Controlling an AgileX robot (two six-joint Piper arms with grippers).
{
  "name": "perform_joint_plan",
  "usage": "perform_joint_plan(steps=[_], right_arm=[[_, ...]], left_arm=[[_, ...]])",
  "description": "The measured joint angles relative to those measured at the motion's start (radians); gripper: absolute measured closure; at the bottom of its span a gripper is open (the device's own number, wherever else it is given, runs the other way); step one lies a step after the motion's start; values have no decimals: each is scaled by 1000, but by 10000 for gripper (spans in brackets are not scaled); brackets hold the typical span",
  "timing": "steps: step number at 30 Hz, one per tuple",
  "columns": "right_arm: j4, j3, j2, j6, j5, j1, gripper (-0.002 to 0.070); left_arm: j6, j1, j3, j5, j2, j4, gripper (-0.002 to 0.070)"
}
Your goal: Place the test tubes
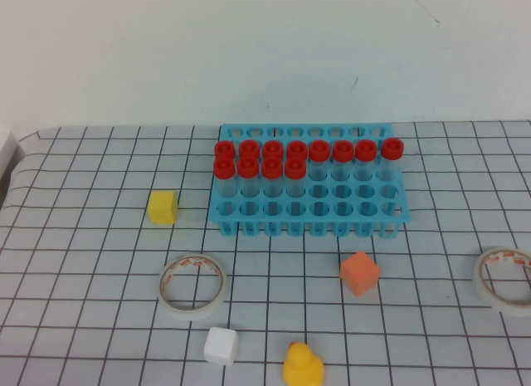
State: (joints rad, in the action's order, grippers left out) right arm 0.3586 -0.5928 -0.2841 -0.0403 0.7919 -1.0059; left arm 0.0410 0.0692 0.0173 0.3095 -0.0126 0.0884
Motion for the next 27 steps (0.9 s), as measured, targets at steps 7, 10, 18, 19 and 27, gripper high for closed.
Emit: perform_joint_plan(steps=[7, 10, 18, 19, 27], right_arm=[[0, 0, 4, 0, 2, 252, 678], [-4, 28, 48, 0, -29, 465, 678], [-10, 244, 185, 0, -357, 911, 678], [-10, 282, 210, 0, -398, 960, 678], [-24, 542, 297, 0, -523, 1140, 678]], left_arm=[[0, 0, 0, 0, 0, 0, 675], [0, 0, 0, 0, 0, 0, 675], [-1, 0, 0, 2, 0, 0, 675], [-1, 0, 0, 2, 0, 0, 675], [-1, 0, 0, 2, 0, 0, 675]])
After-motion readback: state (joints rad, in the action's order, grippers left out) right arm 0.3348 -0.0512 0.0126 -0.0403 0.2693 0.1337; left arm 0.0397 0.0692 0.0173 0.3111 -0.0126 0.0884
